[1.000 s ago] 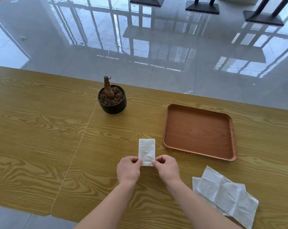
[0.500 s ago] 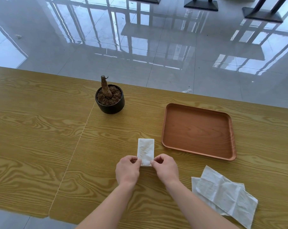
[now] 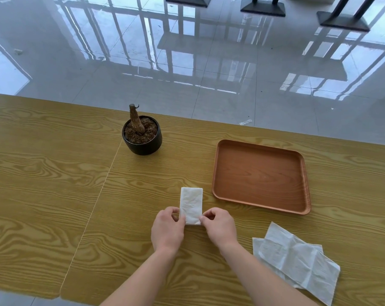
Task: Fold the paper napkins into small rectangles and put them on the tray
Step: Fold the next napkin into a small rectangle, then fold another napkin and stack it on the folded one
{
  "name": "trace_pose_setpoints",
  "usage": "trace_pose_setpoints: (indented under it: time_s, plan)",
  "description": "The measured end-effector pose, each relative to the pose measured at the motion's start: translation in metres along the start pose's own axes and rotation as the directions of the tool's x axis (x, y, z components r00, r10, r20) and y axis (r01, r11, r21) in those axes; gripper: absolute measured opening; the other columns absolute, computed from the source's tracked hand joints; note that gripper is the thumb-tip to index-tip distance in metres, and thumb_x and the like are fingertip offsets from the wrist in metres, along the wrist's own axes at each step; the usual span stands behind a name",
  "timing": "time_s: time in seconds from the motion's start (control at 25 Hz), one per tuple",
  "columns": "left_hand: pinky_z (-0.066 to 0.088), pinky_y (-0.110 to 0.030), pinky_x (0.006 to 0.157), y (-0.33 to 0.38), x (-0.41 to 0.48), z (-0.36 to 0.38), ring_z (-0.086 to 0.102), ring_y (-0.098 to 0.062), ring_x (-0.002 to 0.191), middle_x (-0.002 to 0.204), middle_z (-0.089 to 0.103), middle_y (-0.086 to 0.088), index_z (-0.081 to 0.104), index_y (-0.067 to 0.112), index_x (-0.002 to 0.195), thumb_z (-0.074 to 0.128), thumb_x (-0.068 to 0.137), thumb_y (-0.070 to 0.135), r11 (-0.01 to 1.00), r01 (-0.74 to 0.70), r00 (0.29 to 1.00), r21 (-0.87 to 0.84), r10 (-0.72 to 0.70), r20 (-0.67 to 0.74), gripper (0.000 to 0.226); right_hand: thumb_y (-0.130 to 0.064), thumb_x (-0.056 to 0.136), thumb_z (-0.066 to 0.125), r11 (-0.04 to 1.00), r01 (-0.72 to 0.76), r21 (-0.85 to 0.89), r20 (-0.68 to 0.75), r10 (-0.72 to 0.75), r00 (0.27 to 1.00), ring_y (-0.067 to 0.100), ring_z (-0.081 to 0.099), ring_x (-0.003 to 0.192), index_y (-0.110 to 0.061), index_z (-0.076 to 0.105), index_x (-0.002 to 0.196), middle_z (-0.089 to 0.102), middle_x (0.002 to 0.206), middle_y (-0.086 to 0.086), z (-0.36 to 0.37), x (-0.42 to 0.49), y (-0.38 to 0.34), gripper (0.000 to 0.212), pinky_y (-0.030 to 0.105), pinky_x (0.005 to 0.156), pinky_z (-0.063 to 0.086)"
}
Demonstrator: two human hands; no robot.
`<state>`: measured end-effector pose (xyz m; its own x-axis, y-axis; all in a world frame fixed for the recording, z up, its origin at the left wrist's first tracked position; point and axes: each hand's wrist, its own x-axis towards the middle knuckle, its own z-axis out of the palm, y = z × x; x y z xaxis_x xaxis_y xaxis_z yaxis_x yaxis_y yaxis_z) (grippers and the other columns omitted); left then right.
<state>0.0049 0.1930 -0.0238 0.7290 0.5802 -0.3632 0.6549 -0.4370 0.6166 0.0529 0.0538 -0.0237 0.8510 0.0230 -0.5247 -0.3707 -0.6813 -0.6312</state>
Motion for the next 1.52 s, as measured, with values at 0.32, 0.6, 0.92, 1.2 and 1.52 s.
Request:
trace_pose_setpoints:
  time_s: [0.32, 0.6, 0.92, 1.2, 1.52]
  plan:
    - [0.043, -0.029, 0.066, -0.002, -0.010, -0.006, 0.056, -0.009, 0.081, 0.094, 0.058, 0.007, 0.066, 0.024, 0.116, 0.067, 0.087, 0.030, 1.000, -0.028, 0.999, 0.014, 0.029, -0.044, 0.029, -0.025, 0.082, 0.070, 0.986, -0.032, 0.163, 0.045, 0.025, 0.999, 0.018, 0.070, 0.075, -0.024, 0.071, 0.075, 0.074, 0.076, -0.005, -0.015, -0.010, 0.010, 0.007, 0.046, 0.075, 0.061]
    - [0.046, -0.028, 0.063, 0.018, -0.043, 0.001, 0.058, -0.014, 0.087, 0.100, 0.058, 0.008, 0.067, 0.021, 0.114, 0.068, 0.087, 0.019, 0.928, -0.353, 0.935, 0.120, 0.354, 0.018, 0.027, -0.025, 0.085, 0.071, 0.983, 0.043, 0.177, -0.028, -0.038, 0.999, 0.013, 0.065, 0.071, -0.026, 0.071, 0.078, 0.070, 0.073, -0.006, -0.057, -0.034, 0.040, 0.006, 0.036, 0.070, 0.057]
    - [0.049, -0.024, 0.082, 0.028, -0.099, 0.046, 0.056, -0.009, 0.107, 0.110, 0.059, 0.011, 0.066, 0.022, 0.119, 0.064, 0.090, 0.024, 0.804, -0.572, 0.813, 0.164, 0.528, 0.245, 0.029, -0.023, 0.089, 0.070, 0.986, 0.070, 0.150, -0.259, -0.029, 0.965, 0.003, 0.064, 0.073, -0.030, 0.069, 0.082, 0.070, 0.075, -0.012, -0.124, -0.082, 0.128, 0.010, 0.022, 0.066, 0.050]
    - [0.044, -0.021, 0.087, 0.057, -0.137, 0.098, 0.050, -0.007, 0.110, 0.113, 0.055, 0.013, 0.061, 0.028, 0.124, 0.057, 0.093, 0.035, 0.711, -0.687, 0.698, 0.150, 0.588, 0.409, 0.032, -0.016, 0.089, 0.069, 0.999, -0.027, 0.031, -0.443, 0.038, 0.896, 0.013, 0.063, 0.079, -0.026, 0.071, 0.094, 0.069, 0.094, -0.007, -0.176, -0.098, 0.202, 0.012, 0.031, 0.070, 0.050]
    - [0.041, -0.031, 0.086, 0.065, -0.143, 0.124, 0.048, -0.018, 0.105, 0.118, 0.052, 0.005, 0.056, 0.028, 0.113, 0.062, 0.087, 0.051, 0.421, -0.790, 0.608, 0.446, 0.631, 0.481, 0.035, -0.036, 0.094, 0.060, 0.879, 0.041, -0.476, -0.258, -0.184, 0.948, 0.018, 0.049, 0.108, -0.022, 0.061, 0.120, 0.054, 0.120, -0.005, -0.196, -0.051, 0.207, 0.030, 0.030, 0.082, 0.047]
